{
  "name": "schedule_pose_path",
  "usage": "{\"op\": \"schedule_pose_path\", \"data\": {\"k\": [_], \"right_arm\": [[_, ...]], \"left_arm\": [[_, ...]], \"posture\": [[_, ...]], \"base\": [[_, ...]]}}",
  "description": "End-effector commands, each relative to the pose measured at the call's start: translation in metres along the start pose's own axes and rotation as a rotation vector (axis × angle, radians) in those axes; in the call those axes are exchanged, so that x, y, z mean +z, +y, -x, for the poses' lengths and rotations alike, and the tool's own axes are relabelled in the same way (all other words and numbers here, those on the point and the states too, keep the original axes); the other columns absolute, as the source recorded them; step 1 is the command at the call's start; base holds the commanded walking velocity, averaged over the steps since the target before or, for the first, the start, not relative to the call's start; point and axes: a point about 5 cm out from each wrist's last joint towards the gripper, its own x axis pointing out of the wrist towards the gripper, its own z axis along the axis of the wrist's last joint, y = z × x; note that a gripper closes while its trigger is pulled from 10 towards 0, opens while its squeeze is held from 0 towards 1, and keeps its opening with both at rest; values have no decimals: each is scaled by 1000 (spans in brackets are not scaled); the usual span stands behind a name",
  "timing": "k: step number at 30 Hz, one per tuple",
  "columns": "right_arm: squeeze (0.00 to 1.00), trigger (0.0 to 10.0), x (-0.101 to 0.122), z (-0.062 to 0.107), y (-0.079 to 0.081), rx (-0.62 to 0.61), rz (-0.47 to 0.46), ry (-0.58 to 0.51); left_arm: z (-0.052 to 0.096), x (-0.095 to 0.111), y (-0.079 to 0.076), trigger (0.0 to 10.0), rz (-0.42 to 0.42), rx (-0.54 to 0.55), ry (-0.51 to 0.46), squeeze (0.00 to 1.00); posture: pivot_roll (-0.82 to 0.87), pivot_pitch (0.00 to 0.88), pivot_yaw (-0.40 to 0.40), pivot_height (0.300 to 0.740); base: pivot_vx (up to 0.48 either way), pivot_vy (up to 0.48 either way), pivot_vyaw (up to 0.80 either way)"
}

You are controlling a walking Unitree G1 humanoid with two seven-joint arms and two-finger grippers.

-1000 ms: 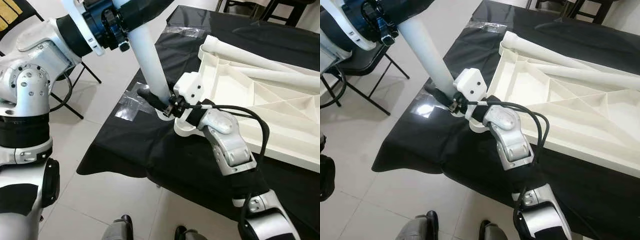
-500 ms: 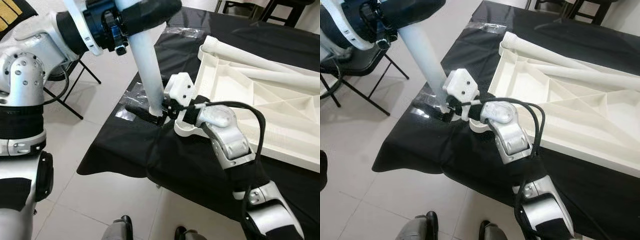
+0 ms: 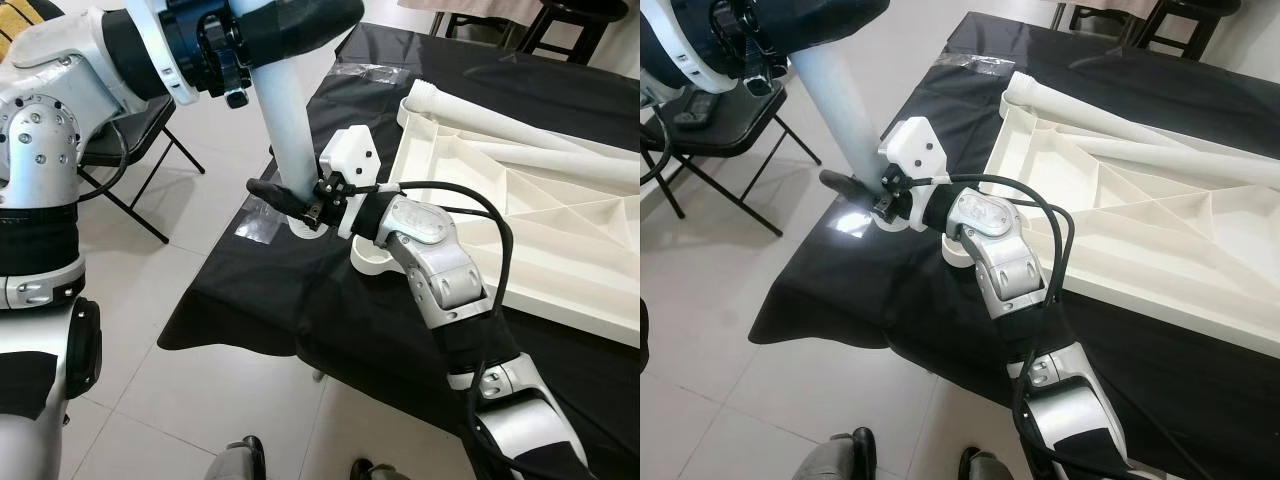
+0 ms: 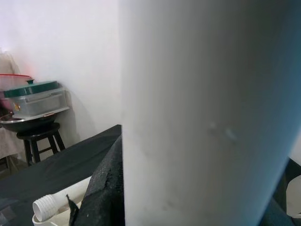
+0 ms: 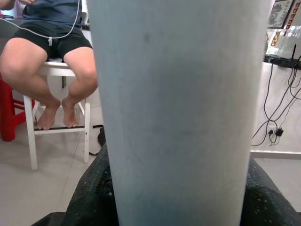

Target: Building children table

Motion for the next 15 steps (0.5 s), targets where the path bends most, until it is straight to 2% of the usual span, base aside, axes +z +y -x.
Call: {"op": "schedule_pose_path", "data": {"k": [1,4,5,6,7,8,9,11,13,15], "right_arm": [[0,0,1,-17,18,69,-11,-7],[0,0,1,-17,16,46,-2,-10],[0,0,1,-17,14,24,8,-8],[0,0,0,-17,11,2,12,-5],[0,0,0,-17,11,2,12,-5],[0,0,0,-16,9,-20,12,-2],[0,0,-2,-14,5,-51,16,8],[0,0,-3,-13,3,-70,18,14],[0,0,-6,-10,-4,-124,17,30],[0,0,-8,-1,-19,-219,7,48]], "left_arm": [[-23,5,-23,0,41,-253,-102,0],[-22,6,-21,0,31,-235,-109,0],[-21,7,-19,1333,17,-206,-116,0],[-20,8,-16,8863,6,-176,-125,0],[-20,8,-16,8863,6,-176,-125,0],[-19,10,-13,10000,0,-149,-137,27],[-16,12,-9,10000,3,-119,-156,1000],[-14,13,-6,10000,7,-103,-169,1000],[-6,18,1,10000,-15,-25,-193,1000],[13,29,12,10000,-49,106,-229,1000]], "posture": [[99,162,-41,740],[98,166,-41,740],[100,169,-41,740],[101,173,-42,740],[101,173,-42,740],[101,174,-42,740],[101,178,-43,740],[101,179,-44,740],[99,184,-44,740],[97,199,-47,740]], "base": [[0,0,0],[0,0,0],[0,0,0],[0,0,0],[0,0,0],[0,0,0],[0,0,0],[0,0,0],[0,0,0],[0,0,0]]}}
